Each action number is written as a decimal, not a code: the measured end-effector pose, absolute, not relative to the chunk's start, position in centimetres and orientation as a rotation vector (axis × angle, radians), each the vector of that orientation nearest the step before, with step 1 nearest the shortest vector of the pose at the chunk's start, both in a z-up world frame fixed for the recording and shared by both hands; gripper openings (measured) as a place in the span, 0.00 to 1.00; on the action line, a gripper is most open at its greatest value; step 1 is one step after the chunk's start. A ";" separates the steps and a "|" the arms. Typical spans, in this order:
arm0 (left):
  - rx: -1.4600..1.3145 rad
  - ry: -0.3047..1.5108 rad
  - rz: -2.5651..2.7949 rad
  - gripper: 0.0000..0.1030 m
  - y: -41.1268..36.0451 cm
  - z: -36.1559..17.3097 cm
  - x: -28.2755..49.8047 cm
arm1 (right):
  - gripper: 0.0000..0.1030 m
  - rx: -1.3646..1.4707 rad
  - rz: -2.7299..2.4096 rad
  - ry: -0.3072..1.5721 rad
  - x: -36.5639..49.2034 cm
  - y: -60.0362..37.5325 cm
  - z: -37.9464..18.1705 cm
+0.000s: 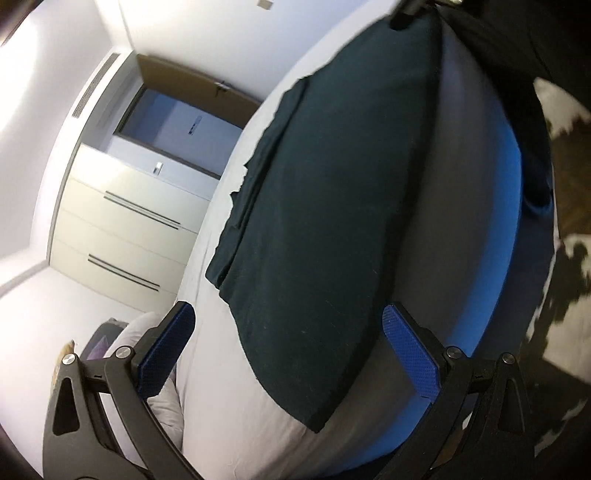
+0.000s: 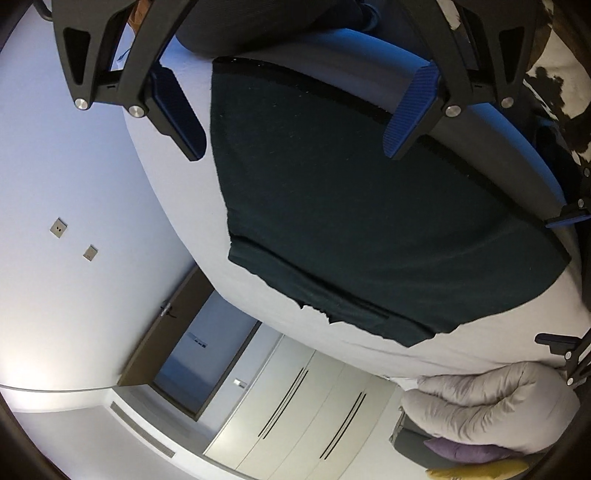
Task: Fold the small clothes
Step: 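Open both tools and lift them away from the folded sweater, then grasp the sweater hem edge with the left tool and the right tool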
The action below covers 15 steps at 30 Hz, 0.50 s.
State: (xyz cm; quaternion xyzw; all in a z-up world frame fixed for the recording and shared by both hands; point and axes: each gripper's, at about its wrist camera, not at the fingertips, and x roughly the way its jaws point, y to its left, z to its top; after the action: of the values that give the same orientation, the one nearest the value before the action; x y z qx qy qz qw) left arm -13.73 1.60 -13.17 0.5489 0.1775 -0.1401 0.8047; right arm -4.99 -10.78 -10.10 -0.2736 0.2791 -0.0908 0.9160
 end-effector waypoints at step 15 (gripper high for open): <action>1.447 0.366 -0.175 1.00 2.9 -20.1 -12.8 | 0.95 -0.596 -0.157 0.636 -3.8 -10.1 -11.2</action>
State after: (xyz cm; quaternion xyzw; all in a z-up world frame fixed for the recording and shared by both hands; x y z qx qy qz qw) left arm -12.79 2.94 -20.10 0.6573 0.1661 -0.0793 0.7308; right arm -3.76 -10.06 -11.24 -0.2884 0.3077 -0.0757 0.9035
